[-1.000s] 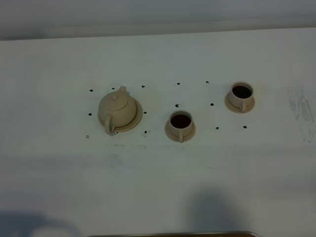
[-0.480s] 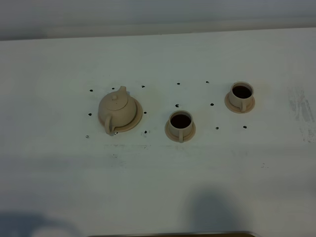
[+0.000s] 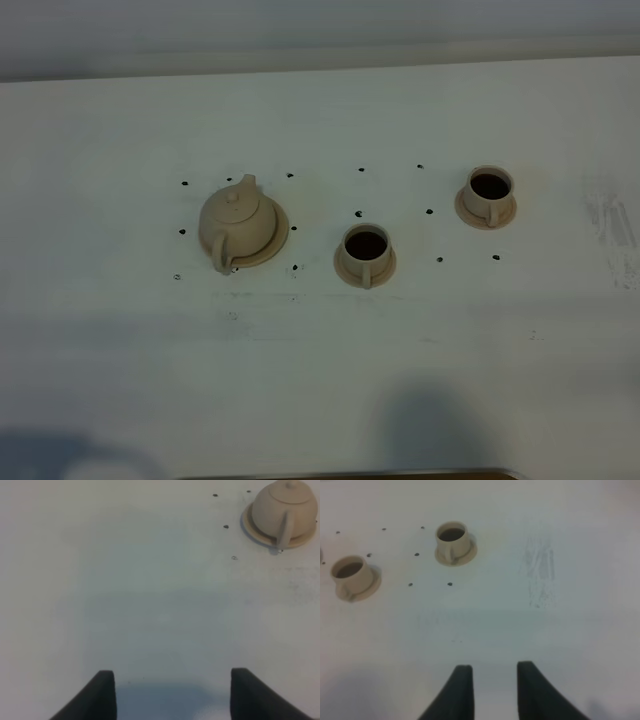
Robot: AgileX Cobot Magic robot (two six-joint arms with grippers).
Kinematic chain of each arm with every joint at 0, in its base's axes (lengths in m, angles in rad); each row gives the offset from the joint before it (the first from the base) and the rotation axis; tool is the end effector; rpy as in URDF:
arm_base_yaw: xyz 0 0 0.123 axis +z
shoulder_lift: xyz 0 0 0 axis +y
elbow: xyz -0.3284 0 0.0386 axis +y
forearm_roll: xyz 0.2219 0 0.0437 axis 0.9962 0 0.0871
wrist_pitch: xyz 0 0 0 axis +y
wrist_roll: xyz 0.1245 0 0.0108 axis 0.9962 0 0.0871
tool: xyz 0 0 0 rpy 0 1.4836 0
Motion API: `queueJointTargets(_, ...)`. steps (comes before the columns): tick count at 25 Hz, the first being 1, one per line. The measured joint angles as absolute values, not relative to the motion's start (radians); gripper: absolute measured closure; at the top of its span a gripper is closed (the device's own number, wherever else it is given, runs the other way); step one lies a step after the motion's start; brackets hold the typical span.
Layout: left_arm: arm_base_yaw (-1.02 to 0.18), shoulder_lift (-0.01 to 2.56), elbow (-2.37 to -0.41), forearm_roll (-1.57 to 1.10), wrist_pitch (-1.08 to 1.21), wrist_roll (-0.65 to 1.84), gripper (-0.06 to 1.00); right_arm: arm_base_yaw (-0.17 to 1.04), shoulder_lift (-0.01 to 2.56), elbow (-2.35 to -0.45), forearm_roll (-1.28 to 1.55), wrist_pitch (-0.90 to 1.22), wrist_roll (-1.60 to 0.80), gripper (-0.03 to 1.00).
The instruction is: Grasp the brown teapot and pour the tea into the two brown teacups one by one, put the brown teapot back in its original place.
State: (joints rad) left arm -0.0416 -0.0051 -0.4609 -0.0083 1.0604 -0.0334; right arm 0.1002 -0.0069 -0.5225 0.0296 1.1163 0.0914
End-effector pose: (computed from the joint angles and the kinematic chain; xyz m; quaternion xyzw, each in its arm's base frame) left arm -0.0408 0.0008 0.2379 0.0036 0.8619 -0.0232 0.5066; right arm -0.0497 -0.0017 0.2492 -0.0050 0.8599 0.0635 0.5065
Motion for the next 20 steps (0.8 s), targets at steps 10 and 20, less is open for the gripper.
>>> queueJointTargets(10, -0.042, -0.005, -0.461, -0.008, 1.06, -0.033, 0.46, 0.077, -0.007, -0.523, 0.013, 1.116, 0.054, 0.73)
queueJointTargets(20, -0.042, -0.005, -0.461, -0.008, 1.06, -0.033, 0.46, 0.061, -0.007, -0.523, 0.011, 1.116, 0.046, 0.73)
